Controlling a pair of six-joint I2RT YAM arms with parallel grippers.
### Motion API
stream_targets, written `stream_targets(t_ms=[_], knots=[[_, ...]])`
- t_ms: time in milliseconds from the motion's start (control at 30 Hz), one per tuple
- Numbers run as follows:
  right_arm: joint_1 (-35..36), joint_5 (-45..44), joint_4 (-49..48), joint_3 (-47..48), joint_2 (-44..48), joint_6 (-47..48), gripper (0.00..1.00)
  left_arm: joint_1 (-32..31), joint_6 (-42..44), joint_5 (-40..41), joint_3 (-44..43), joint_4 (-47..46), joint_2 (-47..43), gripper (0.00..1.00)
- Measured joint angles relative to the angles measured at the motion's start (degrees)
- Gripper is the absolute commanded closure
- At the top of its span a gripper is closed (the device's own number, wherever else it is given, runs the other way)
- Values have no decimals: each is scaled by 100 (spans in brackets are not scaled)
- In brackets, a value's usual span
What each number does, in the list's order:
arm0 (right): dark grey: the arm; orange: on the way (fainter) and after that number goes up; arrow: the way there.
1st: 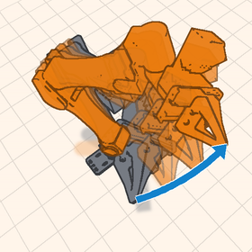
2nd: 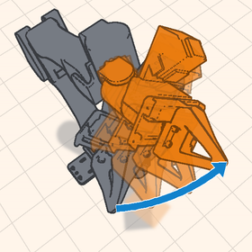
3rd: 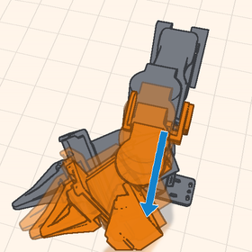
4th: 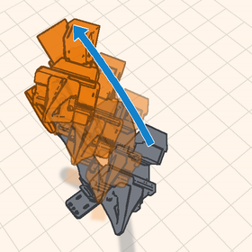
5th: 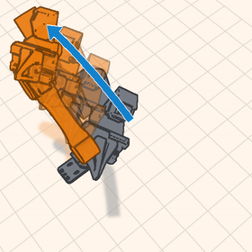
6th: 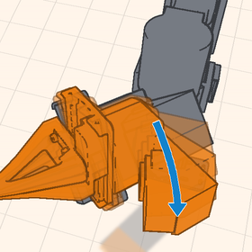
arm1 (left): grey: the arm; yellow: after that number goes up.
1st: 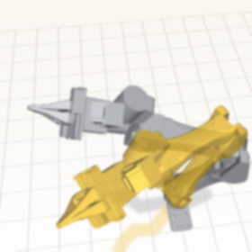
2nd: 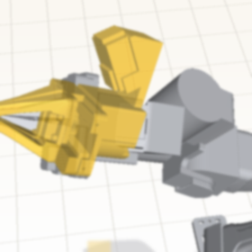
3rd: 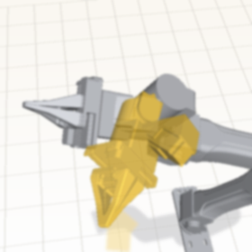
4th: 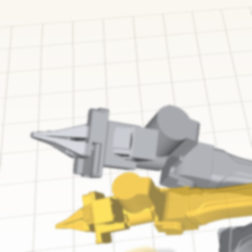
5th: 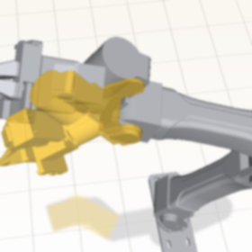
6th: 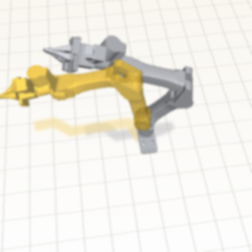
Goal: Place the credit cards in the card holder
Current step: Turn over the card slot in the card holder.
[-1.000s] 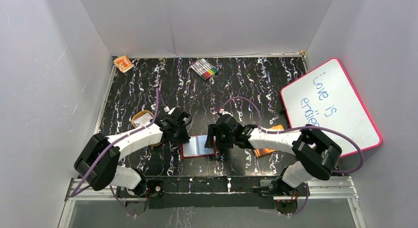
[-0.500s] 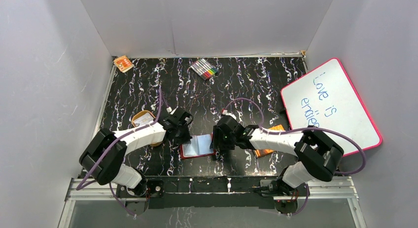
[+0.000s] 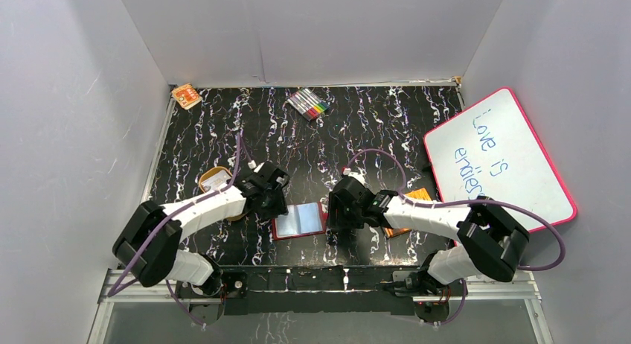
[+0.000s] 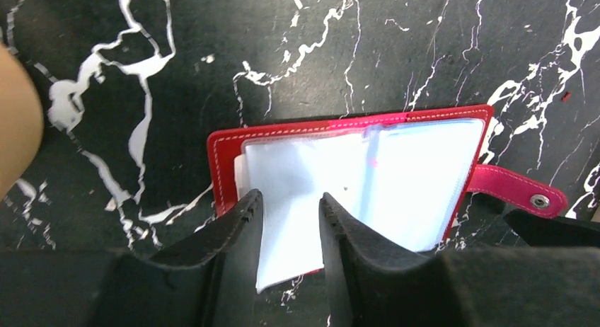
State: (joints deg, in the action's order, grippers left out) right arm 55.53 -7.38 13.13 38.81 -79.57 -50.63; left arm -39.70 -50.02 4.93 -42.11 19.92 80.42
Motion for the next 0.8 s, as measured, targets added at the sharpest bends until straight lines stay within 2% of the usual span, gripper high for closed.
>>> stream_targets(t_ms=[200, 300, 500, 633, 800], knots=[[0, 2, 109, 87, 9, 94, 34, 0, 57, 63, -70, 463, -529, 51], [0, 2, 127, 173, 22, 144, 34, 0, 87, 31, -197, 568, -761, 49], [-2, -57, 131, 306, 55, 225, 36, 0, 114, -636, -225, -7, -1185, 51], [-74, -103, 83, 452, -50, 273, 39, 0, 28, -1182, -92, -664, -986, 54], [-339, -57, -42, 588, -372, 293, 47, 0, -66, -1419, 308, -986, -697, 55]])
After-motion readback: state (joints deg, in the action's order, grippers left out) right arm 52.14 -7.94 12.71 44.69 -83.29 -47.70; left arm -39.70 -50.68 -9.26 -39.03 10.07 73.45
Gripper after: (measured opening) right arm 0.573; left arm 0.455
